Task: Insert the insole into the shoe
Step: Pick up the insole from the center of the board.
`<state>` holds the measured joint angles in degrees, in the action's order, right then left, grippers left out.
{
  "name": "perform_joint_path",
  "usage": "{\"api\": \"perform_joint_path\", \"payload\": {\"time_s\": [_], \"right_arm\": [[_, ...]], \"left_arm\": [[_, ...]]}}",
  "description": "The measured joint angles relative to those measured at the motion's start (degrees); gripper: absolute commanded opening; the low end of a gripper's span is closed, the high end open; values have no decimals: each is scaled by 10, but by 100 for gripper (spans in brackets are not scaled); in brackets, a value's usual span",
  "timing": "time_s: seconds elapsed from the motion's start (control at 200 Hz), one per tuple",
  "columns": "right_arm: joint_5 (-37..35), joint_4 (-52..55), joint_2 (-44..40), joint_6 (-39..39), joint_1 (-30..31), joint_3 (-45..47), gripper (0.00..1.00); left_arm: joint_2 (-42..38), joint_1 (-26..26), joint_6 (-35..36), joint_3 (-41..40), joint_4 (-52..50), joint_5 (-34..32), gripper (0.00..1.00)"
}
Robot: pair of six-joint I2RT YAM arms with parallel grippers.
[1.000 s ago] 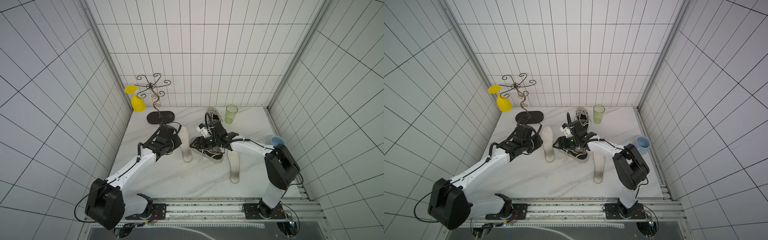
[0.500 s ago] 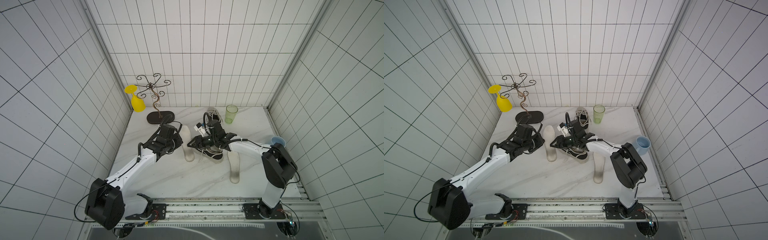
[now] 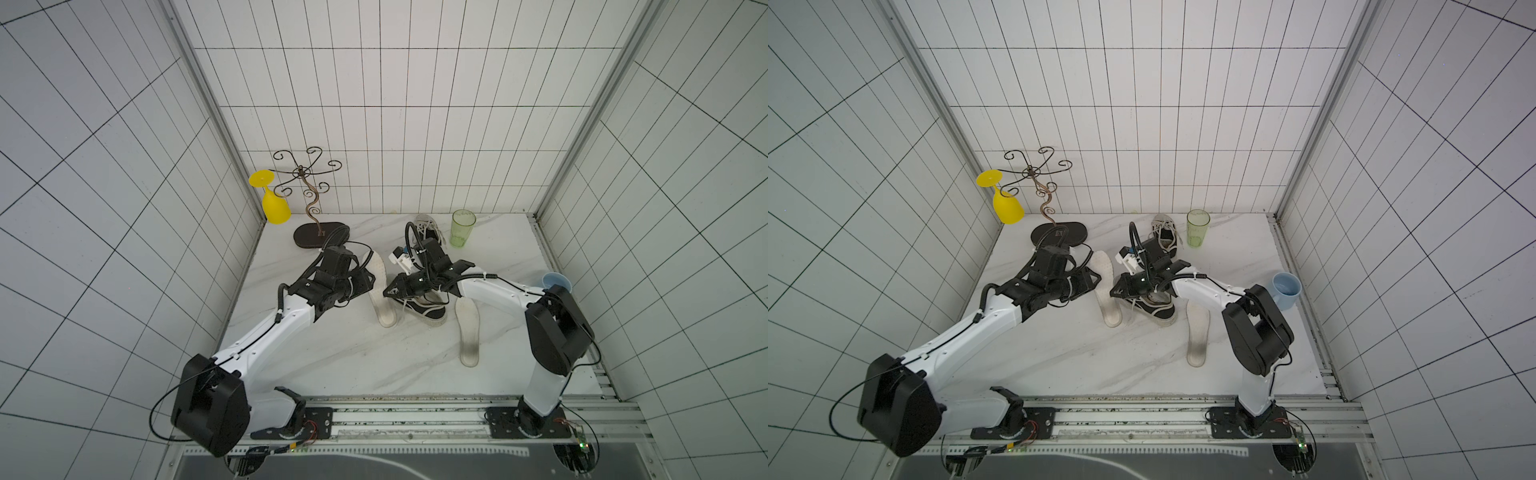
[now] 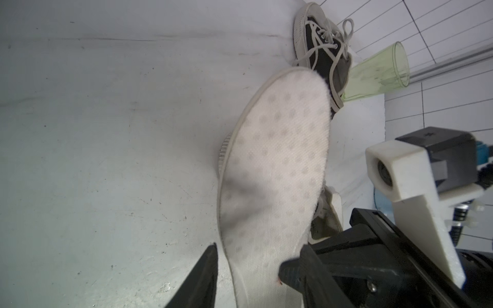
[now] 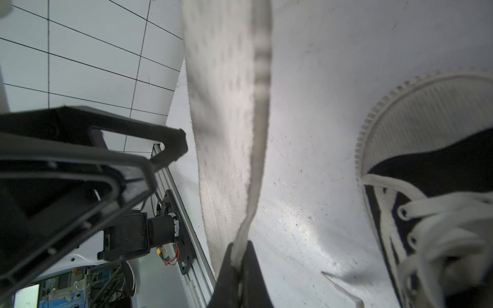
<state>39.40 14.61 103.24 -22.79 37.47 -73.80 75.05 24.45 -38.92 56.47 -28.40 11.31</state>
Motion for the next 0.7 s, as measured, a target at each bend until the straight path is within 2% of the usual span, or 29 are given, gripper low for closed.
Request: {"api": "perform_joint_path", "payload": {"time_s": [0.175,0.395,0.505,0.7], "right_arm": [[-26,114,-9,115,-3,-17,0],[-48,216,-28,217,-3,-28,0],[-50,238,-51,245,-3,-28,0],[-49,257,-63,274,-2,-28,0]], "left_arm": [[51,-35,162,62,-55,68,59],[68,-35,334,90,-96,132,60],[76,-36,378,91,-105,150,60],[98,-37,409,91,-105,157,59]]}}
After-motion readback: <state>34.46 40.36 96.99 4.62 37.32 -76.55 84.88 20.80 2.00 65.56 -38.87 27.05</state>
